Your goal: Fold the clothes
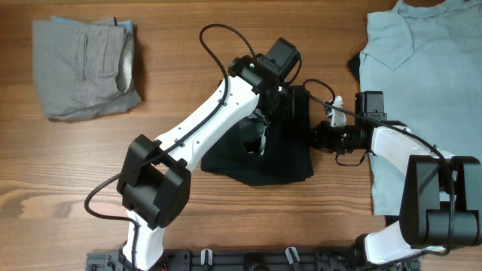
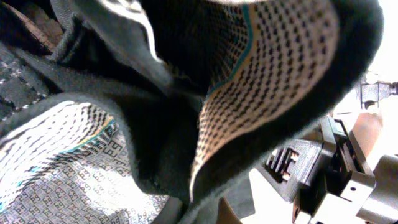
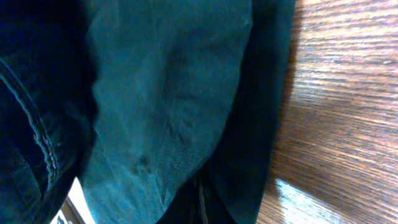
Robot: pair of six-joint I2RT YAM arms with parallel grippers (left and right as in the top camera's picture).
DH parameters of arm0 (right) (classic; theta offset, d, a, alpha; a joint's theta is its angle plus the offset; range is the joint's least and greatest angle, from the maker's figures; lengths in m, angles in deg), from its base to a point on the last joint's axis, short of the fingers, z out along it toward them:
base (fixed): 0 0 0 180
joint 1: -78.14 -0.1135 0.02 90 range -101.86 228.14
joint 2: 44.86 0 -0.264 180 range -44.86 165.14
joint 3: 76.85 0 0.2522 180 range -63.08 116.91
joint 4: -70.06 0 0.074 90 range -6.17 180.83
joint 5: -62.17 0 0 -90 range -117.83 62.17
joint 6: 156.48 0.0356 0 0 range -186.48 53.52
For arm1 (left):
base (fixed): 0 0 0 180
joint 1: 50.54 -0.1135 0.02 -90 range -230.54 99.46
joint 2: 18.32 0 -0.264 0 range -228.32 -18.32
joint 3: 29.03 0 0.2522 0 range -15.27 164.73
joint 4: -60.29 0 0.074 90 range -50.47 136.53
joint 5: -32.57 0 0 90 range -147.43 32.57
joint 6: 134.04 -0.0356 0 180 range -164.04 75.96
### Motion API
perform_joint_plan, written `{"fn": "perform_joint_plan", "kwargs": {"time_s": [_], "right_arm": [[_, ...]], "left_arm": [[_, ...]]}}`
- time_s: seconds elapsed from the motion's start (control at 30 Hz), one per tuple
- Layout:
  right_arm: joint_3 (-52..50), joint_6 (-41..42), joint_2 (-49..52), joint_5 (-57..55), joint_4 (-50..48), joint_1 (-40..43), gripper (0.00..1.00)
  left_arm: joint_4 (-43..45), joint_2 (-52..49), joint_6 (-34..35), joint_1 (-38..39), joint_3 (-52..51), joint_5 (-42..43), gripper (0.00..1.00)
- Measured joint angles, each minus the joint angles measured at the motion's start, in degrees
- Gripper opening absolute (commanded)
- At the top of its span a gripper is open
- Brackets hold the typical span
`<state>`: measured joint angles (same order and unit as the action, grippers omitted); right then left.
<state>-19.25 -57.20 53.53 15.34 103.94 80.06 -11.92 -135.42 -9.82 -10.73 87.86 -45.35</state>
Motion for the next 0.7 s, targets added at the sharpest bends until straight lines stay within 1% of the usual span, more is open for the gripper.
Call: {"fn": "perform_joint_plan", "kwargs": {"time_s": [0.37,0.43,0.5,0.57,0.7], "right_arm": [[1.11,3.93,0.0,-1.2,-0.39,2.21,0.04],[2.32,7.56,-0.02,-5.38,3.91,2.16,0.04],[2.51,9.97,-0.02,-9.51,6.01,2.16,0.04],[2.78,9.05,-0.02,-10.29,5.86,2.29,0.04],[4.13,1.79,-0.02,-0.76,4.9,2.36,0.04]], "left_arm": [[-0.2,1.62,0.0,-0.96,0.0,-0.74,0.04],[-0.2,1.62,0.0,-0.96,0.0,-0.74,0.04],[-0.2,1.62,0.02,-0.96,0.0,-0.76,0.04],[-0.2,1.62,0.0,-0.96,0.0,-0.92,0.04],[-0.22,1.62,0.0,-0.96,0.0,-0.94,0.04]]}}
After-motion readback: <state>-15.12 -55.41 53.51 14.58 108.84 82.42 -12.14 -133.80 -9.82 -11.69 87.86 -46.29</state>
